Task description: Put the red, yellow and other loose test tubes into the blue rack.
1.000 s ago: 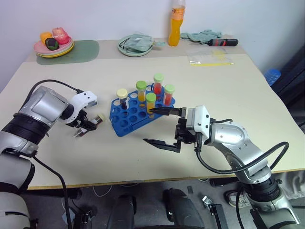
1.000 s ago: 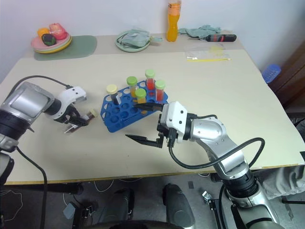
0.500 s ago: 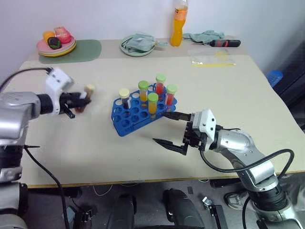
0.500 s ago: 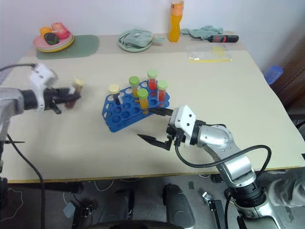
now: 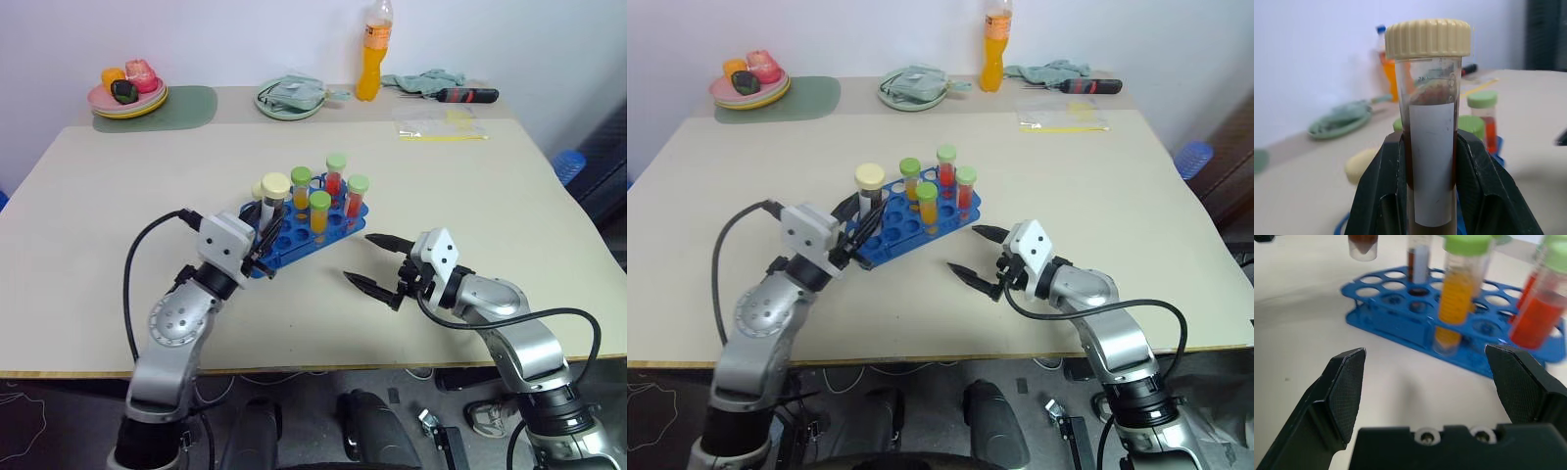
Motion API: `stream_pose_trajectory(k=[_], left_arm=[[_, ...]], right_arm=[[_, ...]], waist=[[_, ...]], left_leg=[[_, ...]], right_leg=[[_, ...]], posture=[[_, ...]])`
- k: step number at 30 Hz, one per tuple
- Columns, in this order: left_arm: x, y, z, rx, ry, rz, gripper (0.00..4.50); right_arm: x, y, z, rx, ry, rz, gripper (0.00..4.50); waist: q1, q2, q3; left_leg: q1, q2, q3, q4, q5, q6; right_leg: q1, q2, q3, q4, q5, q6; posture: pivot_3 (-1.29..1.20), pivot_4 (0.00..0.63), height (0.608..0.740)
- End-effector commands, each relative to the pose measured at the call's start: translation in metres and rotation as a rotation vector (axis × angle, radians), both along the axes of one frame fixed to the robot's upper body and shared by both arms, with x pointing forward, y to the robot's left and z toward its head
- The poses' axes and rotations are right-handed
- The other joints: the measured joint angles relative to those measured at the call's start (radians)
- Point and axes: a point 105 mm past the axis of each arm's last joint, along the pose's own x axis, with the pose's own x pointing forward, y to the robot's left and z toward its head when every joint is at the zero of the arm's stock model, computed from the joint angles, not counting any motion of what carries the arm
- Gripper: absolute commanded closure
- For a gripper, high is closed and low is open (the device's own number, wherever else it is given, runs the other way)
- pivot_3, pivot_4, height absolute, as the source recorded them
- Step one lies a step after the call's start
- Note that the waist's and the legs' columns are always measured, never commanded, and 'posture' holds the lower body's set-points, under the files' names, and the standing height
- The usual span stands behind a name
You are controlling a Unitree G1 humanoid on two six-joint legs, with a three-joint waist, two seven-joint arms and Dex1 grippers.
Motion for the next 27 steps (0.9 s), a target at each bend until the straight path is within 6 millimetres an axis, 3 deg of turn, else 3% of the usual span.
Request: stream_pose_trajectory(k=[1,13,27], left_arm=[[0.006,-0.003,0.002,-0.067,-0.061,0.040,3.71],[0.016,-0.019,-0.018,-0.116,0.035,-0.043,3.71],[0.022,-0.019,-0.031,-0.062,0.081,-0.032,3.71]], right_arm=[[-0.002,-0.003,0.012,0.004,-0.056,-0.007,0.20],[-0.007,0.000,0.013,0.008,-0.046,0.011,0.20],[-0.010,0.006,0.011,0.008,-0.038,0.031,0.20]], waist=[[0.003,0.000,0.000],[0.003,0.000,0.000],[0.003,0.000,0.000]], left_leg=[[0.000,0.000,0.000,0.000,0.000,0.000],[0.000,0.000,0.000,0.000,0.000,0.000],[0.000,0.000,0.000,0.000,0.000,0.000]], right_leg=[[0.000,0.000,0.000,0.000,0.000,0.000],[0.000,0.000,0.000,0.000,0.000,0.000],[0.000,0.000,0.000,0.000,0.000,0.000]], posture=[[0.00,0.150,0.740],[0.00,0.150,0.740],[0.00,0.150,0.740]])
